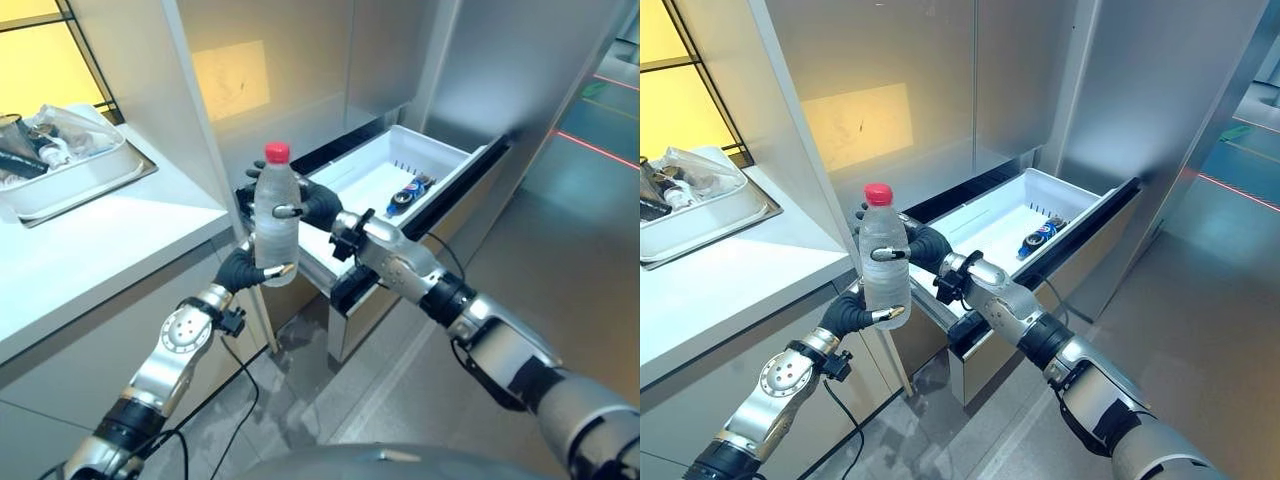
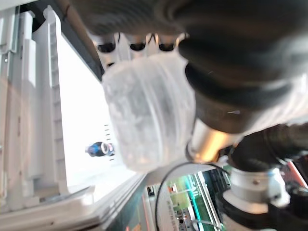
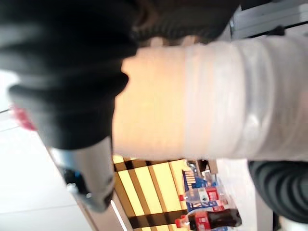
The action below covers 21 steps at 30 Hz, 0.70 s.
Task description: Take the drinks into the refrigerator
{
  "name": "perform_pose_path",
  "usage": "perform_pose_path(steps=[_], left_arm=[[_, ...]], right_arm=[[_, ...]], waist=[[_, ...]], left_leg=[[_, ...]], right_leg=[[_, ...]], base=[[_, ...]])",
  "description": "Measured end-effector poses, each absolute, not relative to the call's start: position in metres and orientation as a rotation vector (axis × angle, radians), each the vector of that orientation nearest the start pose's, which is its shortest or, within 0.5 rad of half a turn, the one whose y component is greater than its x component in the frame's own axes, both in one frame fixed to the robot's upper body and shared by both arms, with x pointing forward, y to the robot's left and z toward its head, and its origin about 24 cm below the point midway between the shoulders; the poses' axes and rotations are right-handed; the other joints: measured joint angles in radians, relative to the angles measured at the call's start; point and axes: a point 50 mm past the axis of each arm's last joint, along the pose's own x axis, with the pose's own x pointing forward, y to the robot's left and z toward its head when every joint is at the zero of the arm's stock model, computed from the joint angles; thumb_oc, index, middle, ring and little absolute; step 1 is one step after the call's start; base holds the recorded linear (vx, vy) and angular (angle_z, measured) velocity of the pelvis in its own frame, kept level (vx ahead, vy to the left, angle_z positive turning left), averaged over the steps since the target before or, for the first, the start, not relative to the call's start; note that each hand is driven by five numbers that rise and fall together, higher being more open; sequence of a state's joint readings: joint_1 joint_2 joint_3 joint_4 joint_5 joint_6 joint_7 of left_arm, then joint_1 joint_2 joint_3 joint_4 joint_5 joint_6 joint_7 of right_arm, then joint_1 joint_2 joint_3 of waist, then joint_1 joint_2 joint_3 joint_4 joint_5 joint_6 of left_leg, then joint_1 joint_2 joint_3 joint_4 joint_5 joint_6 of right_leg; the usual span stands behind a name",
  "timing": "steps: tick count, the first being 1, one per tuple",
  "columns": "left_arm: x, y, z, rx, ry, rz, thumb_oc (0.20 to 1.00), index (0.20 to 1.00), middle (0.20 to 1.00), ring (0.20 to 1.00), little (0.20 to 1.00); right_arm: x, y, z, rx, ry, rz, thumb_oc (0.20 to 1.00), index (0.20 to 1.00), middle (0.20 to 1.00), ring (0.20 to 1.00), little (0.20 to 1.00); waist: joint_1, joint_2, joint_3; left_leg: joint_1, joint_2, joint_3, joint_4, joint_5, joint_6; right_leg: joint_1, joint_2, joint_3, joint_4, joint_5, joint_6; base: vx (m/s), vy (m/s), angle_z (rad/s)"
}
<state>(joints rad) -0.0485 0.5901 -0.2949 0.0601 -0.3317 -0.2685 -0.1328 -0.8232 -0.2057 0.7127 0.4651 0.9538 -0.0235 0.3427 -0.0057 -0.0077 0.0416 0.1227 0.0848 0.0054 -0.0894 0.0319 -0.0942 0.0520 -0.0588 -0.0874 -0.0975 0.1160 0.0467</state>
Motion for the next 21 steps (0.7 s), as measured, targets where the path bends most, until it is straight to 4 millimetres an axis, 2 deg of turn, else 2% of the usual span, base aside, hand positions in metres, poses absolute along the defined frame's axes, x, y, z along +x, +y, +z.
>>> perform_pose_path(steps=[5,19,20,21], left_arm=[[0.252,0.186,0.063,0.252,-0.121,-0.421,0.200,0.200,0.200,0.200,0.200],[0.252,0.187,0.063,0.332,-0.118,-0.436,0.200,0.200,0.200,0.200,0.200],[0.252,0.187,0.062,0.339,-0.119,-0.437,0.200,0.200,0.200,0.200,0.200],[0.252,0.187,0.062,0.347,-0.118,-0.437,0.200,0.200,0.200,0.200,0.200]], right_arm=[[0.327,0.001,0.135,0.256,-0.012,1.082,1.000,1.000,1.000,1.000,1.000],[0.323,-0.003,0.121,0.214,0.094,1.128,1.000,1.000,1.000,1.000,1.000],[0.323,-0.004,0.121,0.211,0.097,1.129,0.602,0.602,0.602,0.602,0.602],[0.323,-0.005,0.121,0.207,0.099,1.132,0.294,0.294,0.294,0.294,0.294]], waist=[[0.003,0.000,0.000],[0.002,-0.001,0.000],[0.002,-0.001,0.000],[0.003,-0.001,0.000]], left_leg=[[-0.009,0.000,-0.009,0.000,0.002,0.000],[-0.011,0.001,-0.010,0.000,0.002,-0.001],[-0.011,0.001,-0.010,0.000,0.003,-0.001],[-0.012,0.000,-0.010,0.000,0.002,-0.001]], right_leg=[[-0.004,0.000,-0.007,0.000,-0.001,-0.001],[-0.006,0.000,-0.010,0.000,-0.002,-0.001],[-0.006,0.000,-0.010,0.000,-0.002,-0.001],[-0.006,0.000,-0.010,0.000,-0.002,0.000]], base=[[0.00,0.003,0.04],[0.00,0.001,0.00],[0.00,0.000,0.00],[0.00,0.000,0.00]])
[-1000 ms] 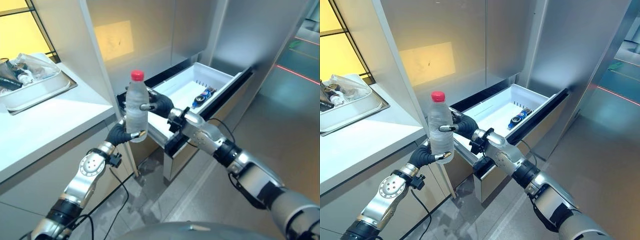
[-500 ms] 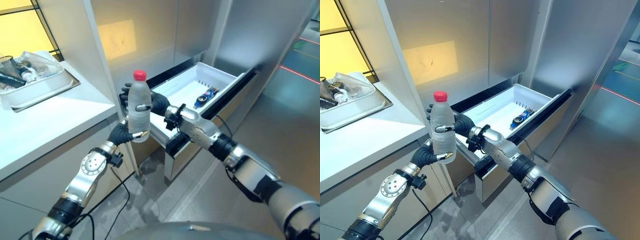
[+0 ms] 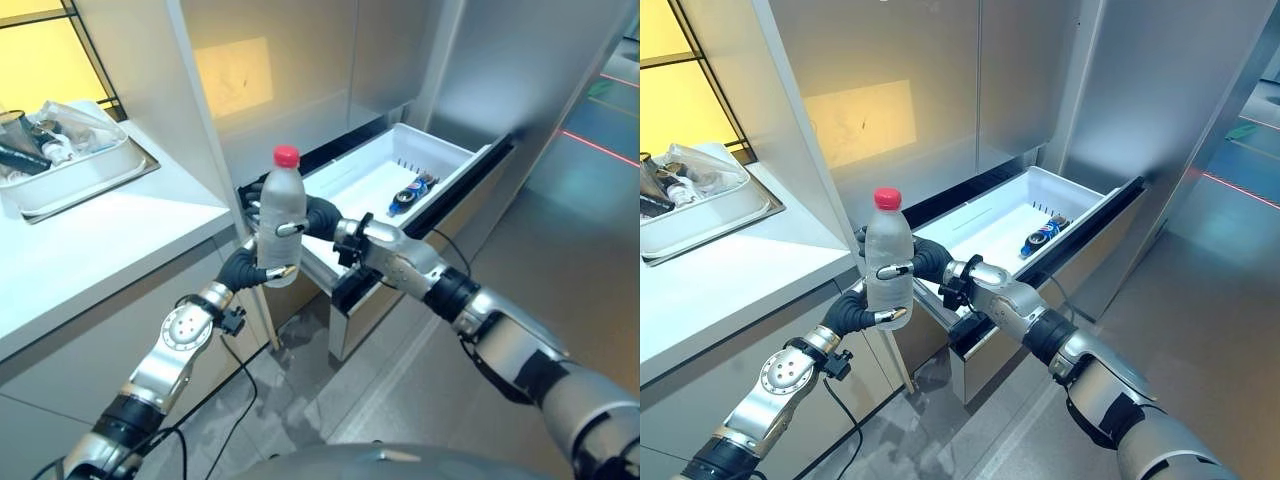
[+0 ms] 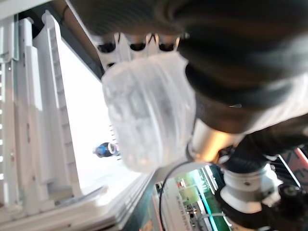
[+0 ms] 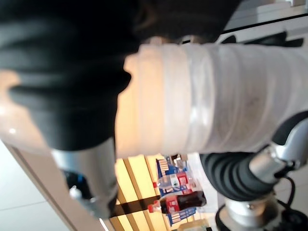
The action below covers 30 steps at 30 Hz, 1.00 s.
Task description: Take the drinks into the refrigerator
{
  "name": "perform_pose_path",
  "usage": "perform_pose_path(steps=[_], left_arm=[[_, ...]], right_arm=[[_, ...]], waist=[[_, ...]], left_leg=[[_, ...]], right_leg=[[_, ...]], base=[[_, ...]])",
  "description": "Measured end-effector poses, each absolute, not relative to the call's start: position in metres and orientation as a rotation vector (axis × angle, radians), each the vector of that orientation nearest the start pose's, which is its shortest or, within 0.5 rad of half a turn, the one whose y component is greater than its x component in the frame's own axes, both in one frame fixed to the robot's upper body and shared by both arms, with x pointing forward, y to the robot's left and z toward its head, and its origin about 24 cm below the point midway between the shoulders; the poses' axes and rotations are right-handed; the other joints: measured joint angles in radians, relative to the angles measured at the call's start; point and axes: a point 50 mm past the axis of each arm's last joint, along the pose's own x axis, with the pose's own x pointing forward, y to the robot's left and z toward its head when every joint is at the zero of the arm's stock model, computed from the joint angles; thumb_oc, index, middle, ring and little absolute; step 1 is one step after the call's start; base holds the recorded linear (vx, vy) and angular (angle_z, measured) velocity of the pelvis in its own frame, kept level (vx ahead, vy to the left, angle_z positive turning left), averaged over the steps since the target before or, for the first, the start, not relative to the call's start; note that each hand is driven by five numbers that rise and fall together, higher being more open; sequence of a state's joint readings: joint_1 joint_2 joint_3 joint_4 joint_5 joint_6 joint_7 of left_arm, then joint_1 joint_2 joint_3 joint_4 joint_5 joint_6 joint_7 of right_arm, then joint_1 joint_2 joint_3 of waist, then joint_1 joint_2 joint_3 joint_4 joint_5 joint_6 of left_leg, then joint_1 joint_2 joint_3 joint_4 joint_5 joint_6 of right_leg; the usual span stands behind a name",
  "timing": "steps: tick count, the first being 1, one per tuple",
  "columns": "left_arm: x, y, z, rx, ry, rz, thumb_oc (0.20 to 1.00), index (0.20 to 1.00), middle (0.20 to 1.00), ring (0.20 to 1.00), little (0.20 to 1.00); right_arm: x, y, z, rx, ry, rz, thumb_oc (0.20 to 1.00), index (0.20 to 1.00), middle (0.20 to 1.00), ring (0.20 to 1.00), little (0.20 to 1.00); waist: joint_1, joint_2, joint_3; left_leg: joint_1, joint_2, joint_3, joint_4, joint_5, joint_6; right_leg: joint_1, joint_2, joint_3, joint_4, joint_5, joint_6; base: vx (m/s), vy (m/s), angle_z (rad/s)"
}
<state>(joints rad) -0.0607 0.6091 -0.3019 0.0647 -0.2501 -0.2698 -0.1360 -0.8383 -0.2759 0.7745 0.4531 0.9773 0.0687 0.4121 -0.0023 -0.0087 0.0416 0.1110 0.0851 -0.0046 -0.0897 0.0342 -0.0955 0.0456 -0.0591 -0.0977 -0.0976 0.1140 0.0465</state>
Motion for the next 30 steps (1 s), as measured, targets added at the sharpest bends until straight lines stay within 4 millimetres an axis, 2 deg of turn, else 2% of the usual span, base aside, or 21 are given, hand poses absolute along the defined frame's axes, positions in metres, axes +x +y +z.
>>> perform_pose_path(steps=[1,2,22,23,24,25,30], left_arm=[[0.252,0.187,0.062,0.348,-0.116,-0.436,0.200,0.200,0.200,0.200,0.200],[0.252,0.188,0.061,0.349,-0.114,-0.434,0.200,0.200,0.200,0.200,0.200],[0.252,0.187,0.061,0.369,-0.117,-0.444,0.200,0.200,0.200,0.200,0.200],[0.252,0.187,0.061,0.370,-0.116,-0.446,0.344,0.344,0.344,0.344,0.344],[0.251,0.187,0.061,0.369,-0.115,-0.447,0.608,0.608,0.608,0.608,0.608],[0.251,0.186,0.060,0.368,-0.112,-0.451,1.000,1.000,1.000,1.000,1.000],[0.251,0.186,0.059,0.357,-0.102,-0.447,1.000,1.000,1.000,1.000,1.000]], right_arm=[[0.323,-0.006,0.121,0.209,0.102,1.134,0.294,0.294,0.294,0.294,0.294],[0.322,-0.008,0.123,0.201,0.098,1.139,0.200,0.200,0.200,0.200,0.200],[0.321,-0.011,0.118,0.268,0.104,1.116,0.200,0.200,0.200,0.200,0.200],[0.321,-0.011,0.117,0.281,0.104,1.113,0.200,0.200,0.200,0.200,0.200],[0.321,-0.012,0.116,0.287,0.104,1.110,0.200,0.200,0.200,0.200,0.200],[0.320,-0.013,0.114,0.295,0.102,1.105,0.200,0.200,0.200,0.200,0.200],[0.316,-0.016,0.107,0.359,0.122,1.090,0.200,0.200,0.200,0.200,0.200]], waist=[[0.001,0.000,0.000],[0.011,0.000,0.000],[0.017,-0.001,0.000],[0.018,-0.001,0.000],[0.017,-0.002,0.000],[0.017,-0.002,0.000],[0.017,-0.002,0.000]], left_leg=[[0.000,0.000,0.000,0.000,0.000,0.000],[0.000,0.000,0.000,0.000,0.000,0.000],[0.000,-0.001,0.000,0.000,0.000,-0.001],[0.000,-0.001,0.000,0.000,0.000,-0.001],[0.000,-0.001,0.000,0.000,0.000,-0.001],[0.001,-0.001,0.000,0.000,0.000,-0.001],[0.001,-0.001,0.001,0.000,0.000,0.000]], right_leg=[[0.000,0.000,0.000,0.000,0.000,0.000],[0.000,0.000,0.000,0.000,0.000,0.000],[0.000,-0.001,0.000,0.000,-0.002,0.001],[0.000,-0.001,0.000,0.000,-0.002,0.001],[0.000,-0.001,0.000,0.000,-0.002,0.001],[0.000,-0.001,0.000,0.000,-0.002,0.001],[0.000,0.000,0.001,0.000,-0.002,0.001]], base=[[0.00,0.000,0.00],[0.00,0.000,0.00],[0.00,0.000,0.00],[0.00,0.000,0.00],[0.00,0.000,0.00],[0.00,0.000,0.00],[0.00,0.000,0.00]])
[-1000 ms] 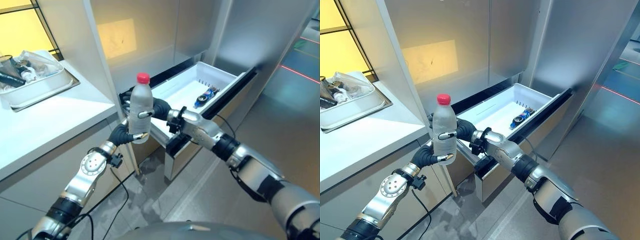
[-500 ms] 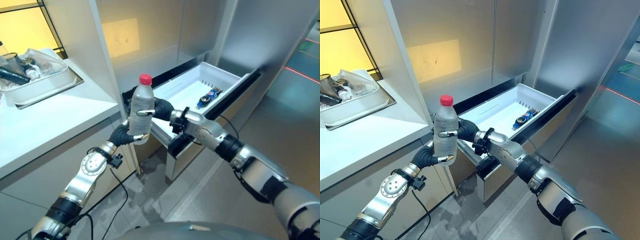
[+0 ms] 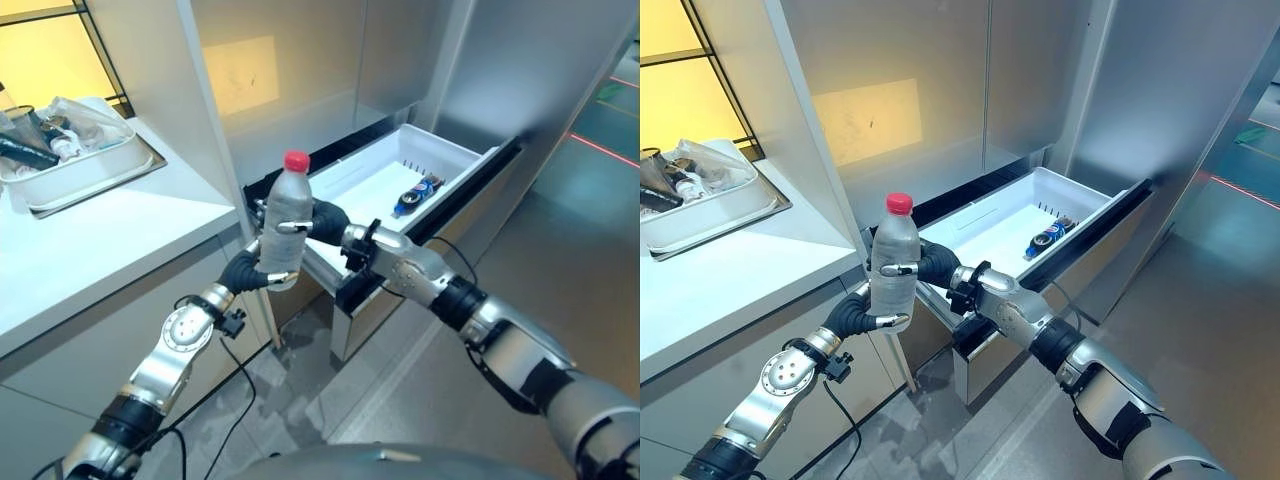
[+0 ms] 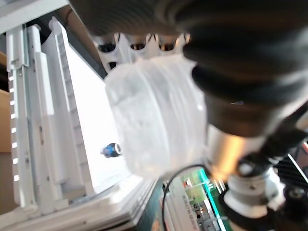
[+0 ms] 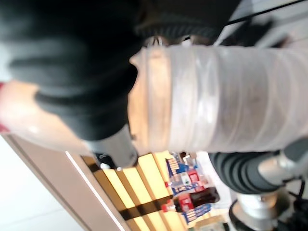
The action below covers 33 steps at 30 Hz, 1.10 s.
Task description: Take the drinks into the refrigerator
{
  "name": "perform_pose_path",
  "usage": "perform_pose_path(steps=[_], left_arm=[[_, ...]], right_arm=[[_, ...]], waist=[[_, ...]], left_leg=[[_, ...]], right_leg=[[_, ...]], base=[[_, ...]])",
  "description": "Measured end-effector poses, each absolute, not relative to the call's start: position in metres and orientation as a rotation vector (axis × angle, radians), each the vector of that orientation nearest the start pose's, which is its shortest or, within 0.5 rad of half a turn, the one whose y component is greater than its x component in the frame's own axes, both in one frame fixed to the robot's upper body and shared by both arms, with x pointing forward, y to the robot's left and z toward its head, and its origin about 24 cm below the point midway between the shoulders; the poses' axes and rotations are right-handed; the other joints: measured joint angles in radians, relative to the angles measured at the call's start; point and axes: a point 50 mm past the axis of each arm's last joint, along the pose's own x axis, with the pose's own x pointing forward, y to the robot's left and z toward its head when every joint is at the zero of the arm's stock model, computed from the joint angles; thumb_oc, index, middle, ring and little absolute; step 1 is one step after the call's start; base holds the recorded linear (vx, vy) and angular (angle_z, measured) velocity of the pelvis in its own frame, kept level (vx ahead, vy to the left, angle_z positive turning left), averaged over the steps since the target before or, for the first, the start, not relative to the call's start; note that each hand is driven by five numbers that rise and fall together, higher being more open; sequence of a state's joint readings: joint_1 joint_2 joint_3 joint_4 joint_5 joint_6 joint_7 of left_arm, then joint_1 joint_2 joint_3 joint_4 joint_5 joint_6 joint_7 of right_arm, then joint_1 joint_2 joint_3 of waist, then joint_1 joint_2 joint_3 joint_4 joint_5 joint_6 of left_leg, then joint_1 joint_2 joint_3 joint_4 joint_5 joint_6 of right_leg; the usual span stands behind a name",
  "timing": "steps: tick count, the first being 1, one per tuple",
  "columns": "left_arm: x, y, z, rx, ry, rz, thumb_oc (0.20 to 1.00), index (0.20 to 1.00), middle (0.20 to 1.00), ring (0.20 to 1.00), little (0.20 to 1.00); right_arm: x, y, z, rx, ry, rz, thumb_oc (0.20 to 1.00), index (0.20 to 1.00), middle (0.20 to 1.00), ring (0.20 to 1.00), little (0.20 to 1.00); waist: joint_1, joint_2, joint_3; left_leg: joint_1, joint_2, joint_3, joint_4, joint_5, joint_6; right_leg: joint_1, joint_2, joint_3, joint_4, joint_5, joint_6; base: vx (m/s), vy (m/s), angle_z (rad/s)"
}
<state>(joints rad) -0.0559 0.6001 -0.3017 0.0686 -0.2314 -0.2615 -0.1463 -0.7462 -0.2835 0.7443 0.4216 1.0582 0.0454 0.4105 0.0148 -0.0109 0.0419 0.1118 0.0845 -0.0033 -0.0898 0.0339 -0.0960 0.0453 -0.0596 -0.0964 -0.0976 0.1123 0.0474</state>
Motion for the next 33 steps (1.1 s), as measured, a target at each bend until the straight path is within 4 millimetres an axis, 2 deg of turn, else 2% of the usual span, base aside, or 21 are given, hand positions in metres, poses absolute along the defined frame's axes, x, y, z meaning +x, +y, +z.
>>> perform_pose_path(steps=[8,13,16,19,24,25,27,28,29,33], left_arm=[[0.249,0.183,0.057,0.214,-0.091,-0.421,1.000,1.000,1.000,1.000,1.000],[0.246,0.184,0.057,0.169,-0.081,-0.412,1.000,1.000,1.000,1.000,1.000],[0.231,0.182,0.052,0.070,-0.085,-0.356,1.000,1.000,1.000,1.000,1.000],[0.226,0.198,0.050,0.067,-0.073,-0.289,1.000,1.000,1.000,1.000,1.000],[0.210,0.223,0.042,0.013,-0.030,-0.185,1.000,1.000,1.000,1.000,1.000],[0.208,0.224,0.040,0.008,-0.023,-0.181,1.000,1.000,1.000,1.000,1.000],[0.199,0.229,0.035,-0.072,-0.016,-0.131,1.000,1.000,1.000,1.000,1.000],[0.198,0.230,0.033,-0.080,-0.013,-0.123,1.000,1.000,1.000,1.000,1.000],[0.194,0.230,0.030,-0.109,-0.005,-0.115,1.000,1.000,1.000,1.000,1.000],[0.191,0.228,0.028,-0.131,0.001,-0.115,1.000,1.000,1.000,1.000,1.000]], right_arm=[[0.307,-0.021,0.095,0.615,0.110,0.984,0.200,0.200,0.200,0.200,0.200],[0.300,-0.023,0.089,0.696,0.110,0.931,0.200,0.200,0.200,0.200,0.200],[0.294,-0.027,0.087,0.739,0.111,0.911,0.200,0.200,0.200,0.200,0.200],[0.295,-0.034,0.085,0.727,0.117,0.888,0.200,0.200,0.200,0.200,0.200],[0.306,-0.077,0.090,0.714,0.038,0.755,0.200,0.200,0.200,0.200,0.200],[0.308,-0.086,0.091,0.710,0.021,0.726,0.200,0.200,0.200,0.200,0.200],[0.311,-0.119,0.097,0.722,-0.067,0.614,0.200,0.200,0.200,0.200,0.200],[0.312,-0.126,0.098,0.719,-0.084,0.587,0.200,0.200,0.200,0.200,0.200],[0.313,-0.142,0.101,0.716,-0.123,0.524,0.200,0.200,0.200,0.200,0.200],[0.314,-0.169,0.107,0.715,-0.194,0.420,0.200,0.200,0.200,0.200,0.200]], waist=[[0.000,0.002,0.002],[-0.002,0.005,0.005],[-0.001,0.011,0.011],[0.000,0.019,0.023],[0.003,0.027,0.055],[0.003,0.027,0.056],[0.003,0.028,0.068],[0.002,0.028,0.072],[0.002,0.030,0.077],[-0.001,0.035,0.084]], left_leg=[[-0.001,0.000,0.003,-0.002,-0.001,0.000],[-0.002,0.001,0.003,-0.004,-0.005,0.004],[-0.003,0.002,0.006,-0.004,-0.006,0.003],[-0.002,0.004,0.004,-0.004,-0.007,0.002],[-0.008,0.004,0.001,-0.004,-0.007,0.002],[-0.011,0.004,0.001,-0.004,-0.007,0.002],[-0.018,0.003,0.000,0.000,-0.007,0.002],[-0.018,0.003,0.001,0.000,-0.007,0.002],[-0.018,0.003,0.001,0.000,-0.007,0.002],[-0.018,0.004,0.002,0.000,-0.007,0.000]], right_leg=[[-0.003,0.000,0.003,0.000,0.000,0.000],[-0.004,0.001,0.003,0.000,-0.007,0.004],[-0.006,0.001,0.006,0.000,-0.008,0.003],[-0.005,0.003,0.004,0.000,-0.010,0.004],[-0.008,0.004,0.005,0.000,-0.012,0.003],[-0.010,0.004,0.004,0.000,-0.012,0.003],[-0.016,0.004,0.004,0.000,-0.009,0.000],[-0.016,0.004,0.004,0.000,-0.009,0.000],[-0.017,0.004,0.004,0.000,-0.009,0.000],[-0.018,0.005,0.004,0.000,-0.011,0.002]], base=[[0.00,0.000,0.00],[0.00,0.000,0.00],[0.00,0.000,0.00],[0.00,0.000,0.00],[0.00,0.000,0.00],[0.00,0.000,0.00],[0.00,0.000,0.00],[0.00,0.000,0.00],[0.00,0.000,0.00],[0.00,0.000,0.00]])
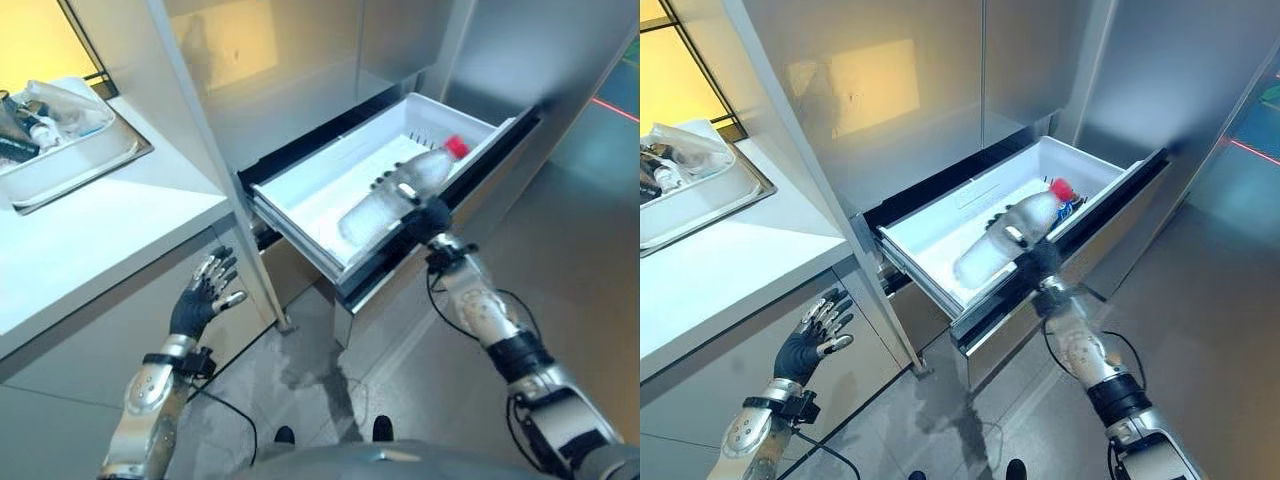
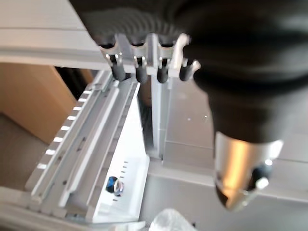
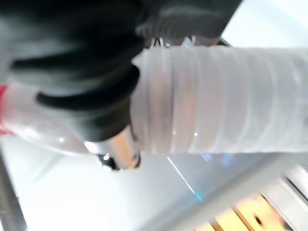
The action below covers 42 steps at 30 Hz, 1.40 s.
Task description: Take the drinks into the refrigerator
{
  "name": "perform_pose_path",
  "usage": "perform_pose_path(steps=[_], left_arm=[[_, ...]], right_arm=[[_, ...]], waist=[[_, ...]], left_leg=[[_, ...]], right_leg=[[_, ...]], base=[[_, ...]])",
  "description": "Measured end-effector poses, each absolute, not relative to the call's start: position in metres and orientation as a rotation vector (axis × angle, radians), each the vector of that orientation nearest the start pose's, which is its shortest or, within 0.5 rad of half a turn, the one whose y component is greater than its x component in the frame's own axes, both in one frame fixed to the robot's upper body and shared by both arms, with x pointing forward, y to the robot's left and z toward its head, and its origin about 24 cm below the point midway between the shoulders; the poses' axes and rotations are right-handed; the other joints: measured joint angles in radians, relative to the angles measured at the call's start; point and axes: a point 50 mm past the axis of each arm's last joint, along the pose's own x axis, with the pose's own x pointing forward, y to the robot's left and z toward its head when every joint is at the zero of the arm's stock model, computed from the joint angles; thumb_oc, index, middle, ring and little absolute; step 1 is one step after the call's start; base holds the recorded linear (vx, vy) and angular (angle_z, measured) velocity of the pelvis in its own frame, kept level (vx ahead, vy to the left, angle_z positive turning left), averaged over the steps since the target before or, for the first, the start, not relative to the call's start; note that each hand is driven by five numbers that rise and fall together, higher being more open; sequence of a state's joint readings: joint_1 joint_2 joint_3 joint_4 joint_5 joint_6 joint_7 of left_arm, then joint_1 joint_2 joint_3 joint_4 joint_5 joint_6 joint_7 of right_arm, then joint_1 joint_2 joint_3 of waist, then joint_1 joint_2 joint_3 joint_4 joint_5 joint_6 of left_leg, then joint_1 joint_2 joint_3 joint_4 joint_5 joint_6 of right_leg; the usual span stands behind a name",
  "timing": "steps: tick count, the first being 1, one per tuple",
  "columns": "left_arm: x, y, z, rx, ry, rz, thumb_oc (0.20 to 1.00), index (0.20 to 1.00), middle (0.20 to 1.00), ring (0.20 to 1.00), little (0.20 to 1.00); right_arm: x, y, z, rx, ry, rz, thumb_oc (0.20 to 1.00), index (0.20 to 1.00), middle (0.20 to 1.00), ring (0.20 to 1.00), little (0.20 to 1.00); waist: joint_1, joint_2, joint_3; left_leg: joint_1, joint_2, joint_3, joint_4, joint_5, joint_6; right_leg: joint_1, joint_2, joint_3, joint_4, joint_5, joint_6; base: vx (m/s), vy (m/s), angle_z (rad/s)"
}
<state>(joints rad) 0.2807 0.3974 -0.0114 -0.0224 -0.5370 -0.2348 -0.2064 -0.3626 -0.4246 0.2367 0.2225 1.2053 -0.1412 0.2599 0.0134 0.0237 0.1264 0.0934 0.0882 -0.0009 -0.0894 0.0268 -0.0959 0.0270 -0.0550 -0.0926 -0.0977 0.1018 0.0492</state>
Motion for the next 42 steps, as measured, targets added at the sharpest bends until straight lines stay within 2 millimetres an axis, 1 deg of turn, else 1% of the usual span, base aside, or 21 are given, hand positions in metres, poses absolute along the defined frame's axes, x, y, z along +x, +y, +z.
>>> perform_pose_path(steps=[2,5,7,11,13,16,17,18,20,21,23,24,26,29,30,31,34,35,38,40,42], left_arm=[[0.192,0.228,0.029,-0.134,-0.007,-0.112,1.000,1.000,1.000,1.000,1.000],[0.191,0.235,0.032,-0.126,-0.030,-0.082,1.000,1.000,1.000,1.000,1.000],[0.192,0.236,0.034,-0.121,-0.041,-0.079,1.000,1.000,1.000,1.000,1.000],[0.189,0.237,0.033,-0.118,-0.036,-0.085,1.000,1.000,1.000,1.000,1.000],[0.189,0.237,0.039,-0.105,-0.057,-0.098,1.000,1.000,1.000,1.000,1.000],[0.189,0.239,0.042,-0.094,-0.074,-0.100,1.000,1.000,1.000,1.000,1.000],[0.191,0.239,0.044,-0.097,-0.084,-0.102,1.000,1.000,1.000,1.000,1.000],[0.192,0.239,0.045,-0.097,-0.085,-0.103,1.000,1.000,1.000,1.000,1.000],[0.195,0.238,0.047,-0.108,-0.097,-0.112,1.000,1.000,1.000,1.000,1.000],[0.195,0.238,0.048,-0.109,-0.099,-0.115,1.000,1.000,1.000,1.000,1.000],[0.197,0.240,0.051,-0.094,-0.109,-0.123,1.000,1.000,1.000,1.000,1.000],[0.198,0.241,0.052,-0.092,-0.109,-0.124,1.000,1.000,1.000,1.000,1.000],[0.199,0.242,0.054,-0.089,-0.114,-0.131,1.000,1.000,1.000,1.000,1.000],[0.200,0.244,0.057,-0.089,-0.123,-0.135,1.000,1.000,1.000,1.000,1.000],[0.203,0.244,0.059,-0.094,-0.134,-0.139,1.000,1.000,1.000,1.000,1.000],[0.204,0.243,0.060,-0.096,-0.140,-0.142,1.000,1.000,1.000,1.000,1.000],[0.209,0.237,0.064,-0.098,-0.155,-0.172,1.000,1.000,1.000,1.000,1.000],[0.212,0.235,0.066,-0.082,-0.157,-0.201,1.000,1.000,1.000,1.000,1.000],[0.216,0.231,0.070,-0.073,-0.168,-0.227,1.000,1.000,1.000,1.000,1.000],[0.217,0.231,0.072,-0.063,-0.170,-0.234,1.000,1.000,1.000,1.000,1.000],[0.220,0.230,0.075,-0.058,-0.181,-0.237,1.000,1.000,1.000,1.000,1.000]], right_arm=[[0.313,-0.178,0.108,0.719,-0.218,0.386,0.200,0.200,0.200,0.200,0.200],[0.313,-0.185,0.111,0.711,-0.246,0.362,0.200,0.200,0.200,0.200,0.200],[0.312,-0.194,0.113,0.670,-0.242,0.351,0.200,0.200,0.200,0.200,0.200],[0.310,-0.216,0.121,0.564,-0.235,0.332,0.200,0.200,0.200,0.200,0.200],[0.312,-0.237,0.138,0.461,-0.260,0.306,0.200,0.200,0.200,0.200,0.200],[0.316,-0.249,0.159,0.386,-0.297,0.290,0.200,0.200,0.200,0.200,0.200],[0.319,-0.254,0.170,0.354,-0.318,0.284,0.200,0.200,0.200,0.200,0.200],[0.319,-0.255,0.173,0.345,-0.325,0.278,0.200,0.200,0.200,0.200,0.200],[0.324,-0.261,0.191,0.299,-0.355,0.264,0.200,0.200,0.200,0.200,0.200],[0.325,-0.262,0.195,0.290,-0.363,0.261,0.200,0.200,0.200,0.200,0.200],[0.333,-0.263,0.213,0.254,-0.393,0.257,0.200,0.200,0.200,0.200,0.200],[0.335,-0.262,0.219,0.237,-0.399,0.258,0.200,0.200,0.200,0.200,0.200],[0.343,-0.258,0.238,0.163,-0.421,0.270,0.200,0.200,0.200,0.200,0.200],[0.351,-0.250,0.261,0.108,-0.453,0.287,0.200,0.200,0.200,0.200,0.200],[0.354,-0.249,0.272,0.089,-0.472,0.278,0.200,0.200,0.200,0.200,0.200],[0.355,-0.249,0.275,0.088,-0.479,0.273,0.200,0.200,0.200,0.200,0.200],[0.357,-0.244,0.295,0.064,-0.520,0.278,0.200,0.200,0.200,0.200,0.200],[0.361,-0.243,0.306,0.042,-0.532,0.268,0.200,0.200,0.200,0.200,0.200],[0.364,-0.245,0.320,0.038,-0.556,0.231,0.200,0.200,0.200,0.200,0.200],[0.367,-0.243,0.333,0.030,-0.574,0.212,0.200,0.200,0.200,0.200,0.200],[0.368,-0.244,0.337,0.033,-0.580,0.191,0.200,0.200,0.200,0.200,0.200]], waist=[[0.001,0.001,0.003],[0.001,0.001,0.014],[0.003,-0.002,0.021],[0.008,-0.010,0.027],[0.009,-0.019,0.042],[0.004,-0.027,0.053],[0.003,-0.029,0.066],[0.001,-0.029,0.067],[0.001,-0.030,0.071],[0.002,-0.030,0.074],[0.003,-0.030,0.097],[0.003,-0.030,0.098],[0.005,-0.032,0.114],[0.003,-0.032,0.135],[0.005,-0.030,0.152],[0.007,-0.030,0.156],[0.032,-0.030,0.165],[0.032,-0.029,0.172],[0.038,-0.029,0.183],[0.050,-0.032,0.200],[0.058,-0.032,0.209]], left_leg=[[-0.001,0.000,0.000,0.000,0.000,0.000],[-0.001,0.000,0.000,0.000,-0.002,0.003],[-0.004,0.000,0.000,0.000,-0.002,0.003],[-0.029,-0.001,-0.003,0.000,-0.001,0.004],[-0.037,-0.002,-0.004,0.000,0.002,0.002],[-0.055,-0.003,-0.002,0.001,0.003,0.001],[-0.061,-0.003,-0.002,0.001,0.004,0.001],[-0.067,-0.003,-0.001,0.001,0.004,0.001],[-0.087,-0.003,-0.001,0.001,0.005,0.001],[-0.090,-0.003,-0.001,0.001,0.005,0.001],[-0.098,-0.004,-0.002,0.001,0.005,0.000],[-0.106,-0.004,-0.003,0.001,0.006,0.001],[-0.123,-0.004,-0.005,0.001,0.007,0.000],[-0.140,-0.005,-0.007,0.001,0.008,0.000],[-0.143,-0.005,-0.008,0.001,0.009,0.000],[-0.145,-0.004,-0.009,0.001,0.009,0.000],[-0.177,-0.005,-0.019,0.004,0.011,-0.003],[-0.194,-0.007,-0.032,0.010,0.011,-0.003],[-0.209,-0.007,-0.051,0.012,0.011,-0.004],[-0.216,-0.010,-0.056,0.015,0.012,-0.004],[-0.225,-0.012,-0.062,0.016,0.012,-0.003]], right_leg=[[-0.001,0.000,0.000,0.000,0.000,0.000],[-0.002,0.000,0.000,0.000,-0.001,0.000],[-0.004,0.000,-0.001,0.000,-0.005,0.006],[-0.028,-0.001,-0.003,0.000,0.000,0.000],[-0.036,-0.002,-0.003,0.000,0.003,0.000],[-0.054,-0.002,-0.003,0.001,0.006,0.000],[-0.060,-0.003,-0.002,0.001,0.007,0.000],[-0.066,-0.002,-0.002,0.001,0.007,0.000],[-0.087,-0.001,-0.001,0.006,0.007,0.000],[-0.090,-0.001,-0.001,0.006,0.007,0.000],[-0.098,-0.002,-0.003,0.006,0.007,0.000],[-0.106,-0.003,-0.004,0.006,0.007,0.000],[-0.121,-0.003,-0.006,0.006,0.007,0.000],[-0.138,-0.003,-0.008,0.007,0.008,0.000],[-0.141,-0.003,-0.009,0.007,0.008,0.000],[-0.141,-0.003,-0.010,0.007,0.008,0.000],[-0.167,-0.005,-0.031,0.007,0.008,0.000],[-0.174,-0.007,-0.042,0.007,0.008,0.000],[-0.180,-0.008,-0.062,0.007,0.008,0.000],[-0.184,-0.010,-0.070,0.007,0.008,0.000],[-0.188,-0.012,-0.079,0.007,0.008,0.000]], base=[[0.00,0.000,0.00],[0.00,0.000,0.00],[0.00,0.000,0.00],[-0.03,-0.008,0.03],[-0.05,-0.008,0.01],[-0.03,-0.002,-0.04],[0.00,0.000,0.00],[-0.03,0.001,-0.04],[0.00,0.000,0.00],[0.00,0.000,0.00],[0.00,0.000,0.00],[-0.03,0.000,0.03],[0.00,0.000,0.00],[0.00,0.000,0.00],[0.00,0.000,0.00],[-0.01,-0.017,0.08],[-0.03,-0.026,0.09],[-0.03,-0.017,0.19],[-0.02,-0.012,0.18],[-0.02,-0.016,0.09],[-0.03,-0.005,0.08]])
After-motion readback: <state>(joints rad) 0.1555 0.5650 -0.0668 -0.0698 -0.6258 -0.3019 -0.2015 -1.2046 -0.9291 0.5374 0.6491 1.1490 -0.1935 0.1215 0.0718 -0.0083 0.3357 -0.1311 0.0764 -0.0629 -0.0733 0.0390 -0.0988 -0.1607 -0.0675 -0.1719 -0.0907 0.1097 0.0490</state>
